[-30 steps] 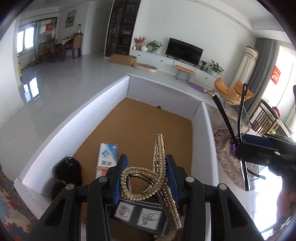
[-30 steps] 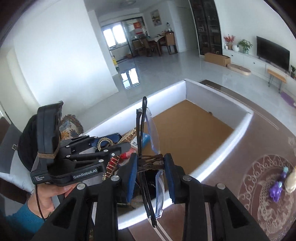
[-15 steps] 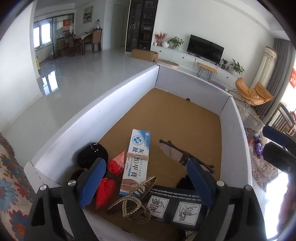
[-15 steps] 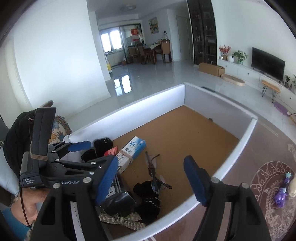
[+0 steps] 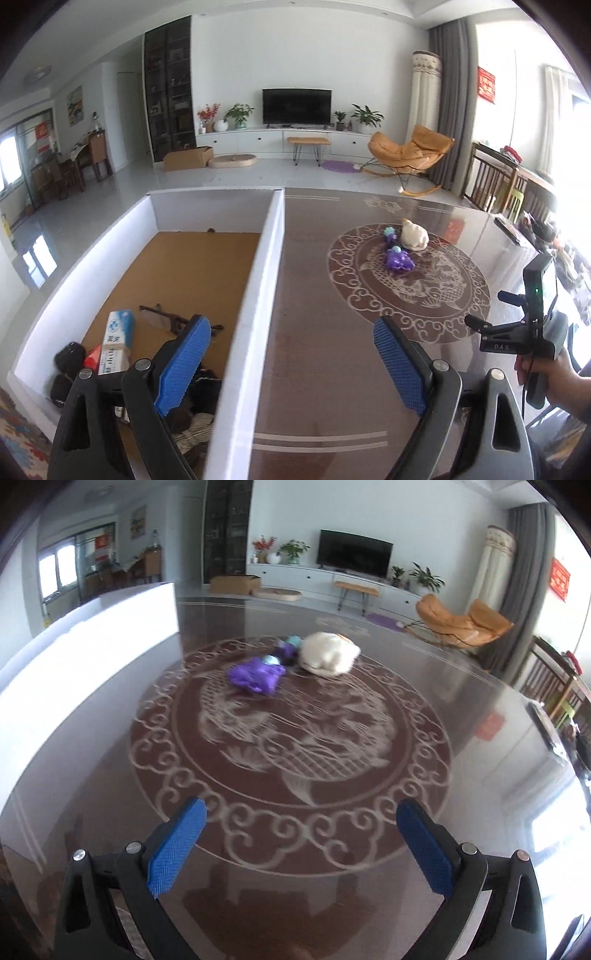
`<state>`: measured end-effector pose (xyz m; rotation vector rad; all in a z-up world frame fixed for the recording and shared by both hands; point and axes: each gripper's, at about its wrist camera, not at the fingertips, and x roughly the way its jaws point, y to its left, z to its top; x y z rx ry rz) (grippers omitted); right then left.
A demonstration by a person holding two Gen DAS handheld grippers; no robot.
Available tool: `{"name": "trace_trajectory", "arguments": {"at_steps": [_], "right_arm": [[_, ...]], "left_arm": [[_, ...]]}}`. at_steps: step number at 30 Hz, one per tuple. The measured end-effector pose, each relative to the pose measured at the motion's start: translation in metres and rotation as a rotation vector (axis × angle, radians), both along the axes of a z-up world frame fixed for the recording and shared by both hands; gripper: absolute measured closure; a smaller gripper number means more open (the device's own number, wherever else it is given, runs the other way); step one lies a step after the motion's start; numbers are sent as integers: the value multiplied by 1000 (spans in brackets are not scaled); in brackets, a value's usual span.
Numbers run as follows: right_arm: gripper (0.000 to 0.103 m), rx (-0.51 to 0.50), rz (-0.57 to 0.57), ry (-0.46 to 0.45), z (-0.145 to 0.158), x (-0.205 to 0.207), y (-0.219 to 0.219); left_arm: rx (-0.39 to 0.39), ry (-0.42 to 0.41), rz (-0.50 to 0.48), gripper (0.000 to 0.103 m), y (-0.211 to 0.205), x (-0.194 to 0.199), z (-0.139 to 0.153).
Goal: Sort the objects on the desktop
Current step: 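Bring both grippers back over the purple toy and white pouch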
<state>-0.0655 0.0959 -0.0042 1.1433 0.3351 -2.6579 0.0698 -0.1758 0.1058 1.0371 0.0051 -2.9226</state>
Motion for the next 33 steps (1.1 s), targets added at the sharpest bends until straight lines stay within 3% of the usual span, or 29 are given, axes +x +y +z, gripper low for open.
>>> {"name": "trace_trajectory", "arguments": {"at_steps": [6, 12, 17, 22, 25, 27, 33], "right_arm": [[0, 16, -117, -28, -9, -1, 68], [0, 5, -117, -85, -18, -11, 78], [0, -23, -118, -113, -22, -15, 78], [0, -71, -134, -141, -25, -16, 85], [0, -71, -134, -141, -25, -16, 85], [0, -71, -134, -141, -25, -16, 85], [0, -71, -134, -141, -25, -16, 85]], "left_arm": [[-65, -30, -98, 13, 68, -21, -6], [-119, -77, -140, 13, 108, -36, -26], [9, -245, -226, 12, 120, -73, -86], [-34, -352, -226, 12, 133, -115, -134], [-20, -335, -236, 8, 139, -139, -135], [-30, -337, -260, 0, 147, -158, -136], [-28, -320, -288, 0, 163, -212, -137]]}}
